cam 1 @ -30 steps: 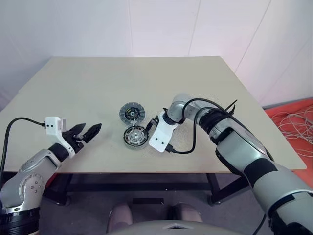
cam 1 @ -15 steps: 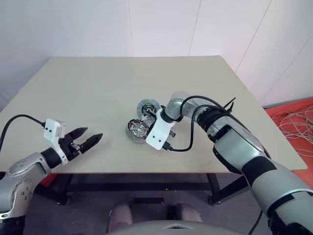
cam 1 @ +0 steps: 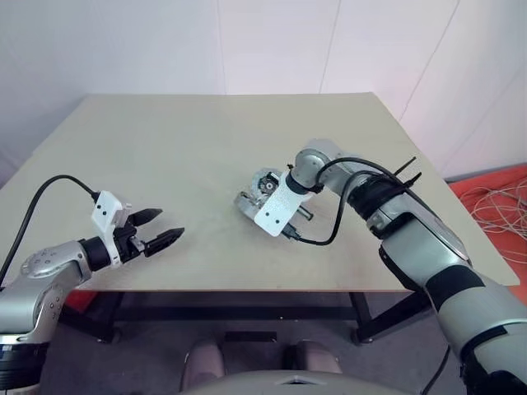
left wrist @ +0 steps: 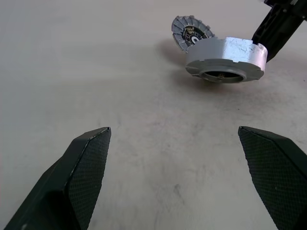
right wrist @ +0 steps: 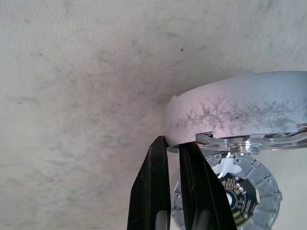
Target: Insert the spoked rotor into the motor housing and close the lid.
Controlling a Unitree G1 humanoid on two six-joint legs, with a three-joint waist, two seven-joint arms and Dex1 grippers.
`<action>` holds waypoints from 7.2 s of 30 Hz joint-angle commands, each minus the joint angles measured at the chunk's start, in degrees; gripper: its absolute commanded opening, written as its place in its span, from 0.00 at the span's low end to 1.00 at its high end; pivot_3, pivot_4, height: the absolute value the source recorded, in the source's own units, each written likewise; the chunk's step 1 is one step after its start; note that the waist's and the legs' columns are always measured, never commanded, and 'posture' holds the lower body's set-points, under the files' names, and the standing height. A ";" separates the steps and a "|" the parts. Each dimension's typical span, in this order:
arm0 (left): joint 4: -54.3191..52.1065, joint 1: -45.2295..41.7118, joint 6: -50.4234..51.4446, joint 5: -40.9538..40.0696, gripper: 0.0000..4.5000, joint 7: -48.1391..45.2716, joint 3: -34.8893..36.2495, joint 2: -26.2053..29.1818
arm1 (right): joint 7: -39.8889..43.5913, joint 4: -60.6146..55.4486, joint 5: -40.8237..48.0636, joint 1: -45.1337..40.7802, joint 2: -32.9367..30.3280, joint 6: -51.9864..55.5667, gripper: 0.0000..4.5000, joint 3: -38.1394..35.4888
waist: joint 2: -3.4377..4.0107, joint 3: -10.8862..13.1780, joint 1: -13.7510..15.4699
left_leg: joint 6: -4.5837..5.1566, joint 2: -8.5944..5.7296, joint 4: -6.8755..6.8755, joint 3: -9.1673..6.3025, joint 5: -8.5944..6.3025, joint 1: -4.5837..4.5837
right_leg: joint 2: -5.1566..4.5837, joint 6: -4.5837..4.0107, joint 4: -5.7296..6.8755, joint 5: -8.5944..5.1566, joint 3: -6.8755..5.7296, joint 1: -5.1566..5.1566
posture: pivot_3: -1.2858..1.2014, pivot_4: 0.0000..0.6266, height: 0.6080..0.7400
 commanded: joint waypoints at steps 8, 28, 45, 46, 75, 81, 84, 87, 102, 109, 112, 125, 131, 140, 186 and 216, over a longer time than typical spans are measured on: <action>1.36 -2.28 -1.79 1.53 1.00 -1.18 -0.11 0.35 | 0.70 -13.69 -1.18 5.17 2.51 18.93 0.00 -1.09 | -0.01 0.00 -0.01 | -0.01 0.02 0.00 0.00 0.00 0.03 | 0.00 0.00 0.02 -0.01 0.00 -0.02 | 0.52 0.00 1.00; -0.20 -0.69 -1.34 1.04 1.00 1.06 0.61 -0.48 | 0.41 -15.41 2.34 1.08 5.25 20.60 0.99 -2.50 | -0.02 0.00 -0.11 | -0.06 0.02 -0.04 -0.01 0.03 0.10 | 0.00 -0.02 0.03 0.00 0.02 -0.02 | 0.52 0.00 1.00; -1.62 0.21 -1.56 1.10 1.00 2.32 0.66 -1.67 | -6.73 1.82 -2.25 -0.24 1.45 -4.81 0.99 2.52 | -0.05 0.00 -0.37 | -0.04 0.00 -0.03 0.03 0.02 0.01 | 0.01 -0.05 0.03 0.01 0.04 -0.14 | 0.52 0.00 1.00; -1.72 0.22 -1.53 1.09 1.00 2.43 0.61 -1.73 | -7.67 3.21 -3.01 -0.67 1.90 -5.18 0.99 2.78 | -0.04 0.00 -0.37 | -0.05 0.00 -0.03 0.03 0.02 0.02 | 0.01 -0.05 0.03 0.01 0.04 -0.13 | 0.52 0.00 1.00; -2.67 1.29 -1.58 1.02 1.00 3.87 0.55 -2.85 | -7.49 8.50 -3.79 -1.52 6.36 -1.89 0.00 1.24 | -0.07 -0.02 -0.39 | -0.05 0.01 0.00 0.01 0.03 0.20 | 0.01 -0.05 0.06 0.01 0.06 0.04 | 0.52 0.00 1.00; -2.06 0.85 -1.72 1.19 1.00 3.75 0.28 -2.97 | -2.56 -0.21 -2.62 0.56 5.68 7.98 0.00 -0.30 | -0.07 -0.02 -0.23 | -0.04 0.01 -0.01 0.01 0.02 0.11 | 0.01 -0.07 0.04 0.02 0.05 0.00 | 0.52 0.00 1.00; -1.67 0.51 -1.70 1.31 1.00 3.72 -0.04 -3.10 | 1.00 -7.27 -2.26 2.87 5.30 15.62 0.00 -0.74 | -0.07 -0.02 -0.14 | -0.01 0.01 -0.02 0.01 0.00 0.05 | 0.01 -0.07 0.01 0.02 0.05 -0.04 | 0.52 0.00 1.00; -1.35 0.22 -1.72 1.40 1.00 3.66 -0.19 -3.18 | 2.01 -11.44 -2.97 4.40 5.78 22.83 0.00 -1.04 | -0.07 -0.02 -0.12 | 0.00 0.01 -0.03 0.01 0.00 0.05 | 0.01 -0.07 0.01 0.02 0.05 -0.05 | 0.52 0.00 1.00; -0.95 -0.15 -1.43 1.75 1.00 3.44 -0.80 -3.41 | 2.96 -19.85 -2.06 5.43 6.83 32.47 0.43 -1.46 | -0.06 -0.02 -0.15 | -0.02 0.01 -0.03 0.01 0.00 0.08 | 0.01 -0.06 0.02 0.01 0.05 -0.05 | 0.52 0.00 1.00; -0.57 -0.29 -1.47 1.96 1.00 3.43 -1.27 -3.68 | 4.81 -25.24 0.61 5.34 7.17 38.23 0.98 -1.98 | -0.06 -0.02 -0.06 | -0.03 0.02 -0.03 0.00 0.01 0.12 | 0.01 -0.05 0.04 0.01 0.05 -0.02 | 0.52 0.00 1.00; -0.06 -0.89 -1.49 2.13 1.00 3.28 -1.74 -3.81 | 6.86 -30.14 2.88 5.05 6.75 42.07 0.99 -2.86 | -0.06 -0.02 -0.04 | -0.04 0.01 -0.03 0.00 0.02 0.11 | 0.01 -0.06 0.04 0.01 0.05 -0.03 | 0.52 0.00 1.00; 0.95 -1.60 -1.21 1.84 1.00 2.04 -1.61 -3.12 | 10.74 -35.69 20.98 -3.53 2.61 55.07 0.99 -14.47 | -0.06 -0.02 0.13 | -0.06 0.01 -0.03 -0.01 0.03 0.16 | 0.01 -0.04 0.04 0.01 0.07 0.02 | 0.52 0.00 1.00; 0.84 -1.31 -1.10 1.82 1.00 2.45 -0.92 -3.01 | 2.58 -26.22 27.55 -5.69 0.80 57.64 0.99 -23.34 | -0.06 -0.01 0.20 | -0.06 0.00 -0.03 0.00 0.03 0.15 | 0.00 -0.05 0.04 0.01 0.06 0.00 | 0.52 0.00 1.00; 0.00 0.10 -0.72 1.26 1.00 1.59 0.34 -1.72 | -8.98 -12.47 31.88 0.52 -9.39 60.79 0.99 -35.06 | -0.08 -0.02 1.52 | -0.04 -0.04 -0.02 0.02 0.02 0.07 | 0.00 -0.05 -0.04 0.01 0.05 0.00 | 0.52 0.00 1.00; -2.83 1.82 1.77 -0.24 1.00 2.77 2.48 -1.03 | -21.53 -18.95 38.95 17.29 6.04 63.61 0.00 -29.51 | 0.13 0.08 1.43 | -0.09 0.00 -0.03 0.06 0.05 0.13 | 0.00 0.23 0.01 -0.15 -0.03 -0.02 | 0.52 0.00 1.00; -2.56 1.67 1.12 0.30 1.00 3.19 2.01 -2.03 | -24.23 -20.19 40.43 19.16 8.84 60.67 0.00 -27.64 | 0.13 0.07 1.36 | -0.09 0.00 -0.03 0.04 0.06 0.15 | 0.00 0.32 0.00 -0.20 -0.02 0.02 | 0.52 0.00 1.00</action>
